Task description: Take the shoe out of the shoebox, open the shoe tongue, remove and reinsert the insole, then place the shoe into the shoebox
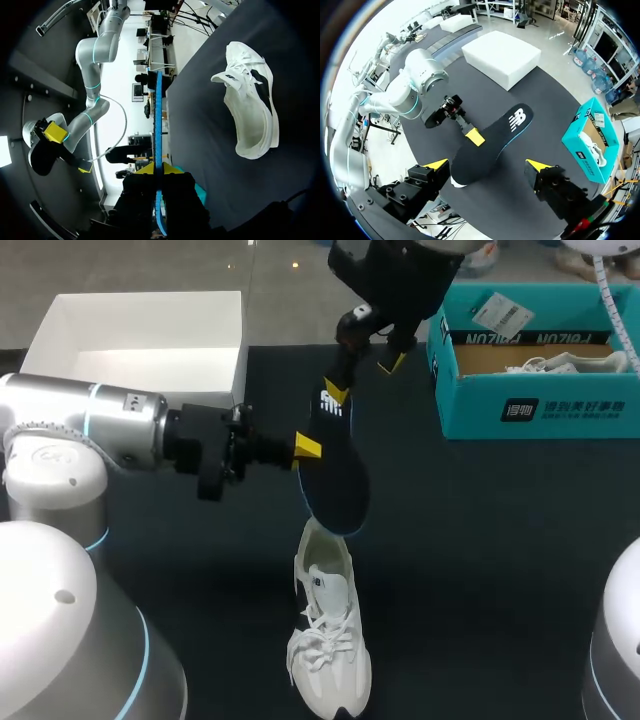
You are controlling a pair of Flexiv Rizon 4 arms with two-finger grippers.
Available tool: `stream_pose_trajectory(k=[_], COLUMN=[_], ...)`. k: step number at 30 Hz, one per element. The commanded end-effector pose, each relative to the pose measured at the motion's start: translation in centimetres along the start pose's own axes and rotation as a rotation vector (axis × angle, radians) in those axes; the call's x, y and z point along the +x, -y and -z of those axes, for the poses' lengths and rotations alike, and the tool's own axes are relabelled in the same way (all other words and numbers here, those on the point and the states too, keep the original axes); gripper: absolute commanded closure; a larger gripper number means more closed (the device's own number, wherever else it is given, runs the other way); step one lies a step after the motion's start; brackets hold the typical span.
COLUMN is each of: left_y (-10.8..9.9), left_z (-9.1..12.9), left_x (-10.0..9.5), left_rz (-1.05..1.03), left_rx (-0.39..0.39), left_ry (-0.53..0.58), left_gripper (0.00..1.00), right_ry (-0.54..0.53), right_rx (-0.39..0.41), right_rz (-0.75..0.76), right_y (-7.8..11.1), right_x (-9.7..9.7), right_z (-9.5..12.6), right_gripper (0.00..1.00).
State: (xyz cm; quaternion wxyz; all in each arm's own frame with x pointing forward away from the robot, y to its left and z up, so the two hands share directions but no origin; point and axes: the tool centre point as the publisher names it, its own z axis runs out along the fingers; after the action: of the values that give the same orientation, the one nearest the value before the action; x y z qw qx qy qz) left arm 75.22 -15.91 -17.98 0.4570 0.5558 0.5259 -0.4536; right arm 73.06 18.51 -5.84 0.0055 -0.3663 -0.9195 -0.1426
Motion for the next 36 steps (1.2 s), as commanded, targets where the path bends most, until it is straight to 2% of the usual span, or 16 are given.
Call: stream_pose_trajectory(k=[1, 21, 24, 36], left_y=[-0.1, -0.1, 0.0, 1.7], left_z=[0.2, 0.3, 0.4, 1.1], left_x=[0.1, 0.2, 0.5, 0.8], left_rz=[0.019, 0.037, 0.166, 0.513], left_rx=[0.004, -0.011, 0.049, 0.156], left_ry=[-0.005, -0.013, -0.025, -0.01], left_gripper=[1.0, 1.0, 1.0, 1.0], right_ry=[0.017, 0.025, 0.025, 0.025], right_rx=[0.005, 0.007, 0.007, 0.007], right_rz=[0.025, 0.044, 0.044, 0.044], right_y=[-0.2, -0.6, -0.6, -0.6], right_x=[0.4, 0.8, 0.8, 0.8], right_z=[0.1, 0.3, 0.3, 0.3], right_gripper=[0.0, 0.0, 0.0, 0.0])
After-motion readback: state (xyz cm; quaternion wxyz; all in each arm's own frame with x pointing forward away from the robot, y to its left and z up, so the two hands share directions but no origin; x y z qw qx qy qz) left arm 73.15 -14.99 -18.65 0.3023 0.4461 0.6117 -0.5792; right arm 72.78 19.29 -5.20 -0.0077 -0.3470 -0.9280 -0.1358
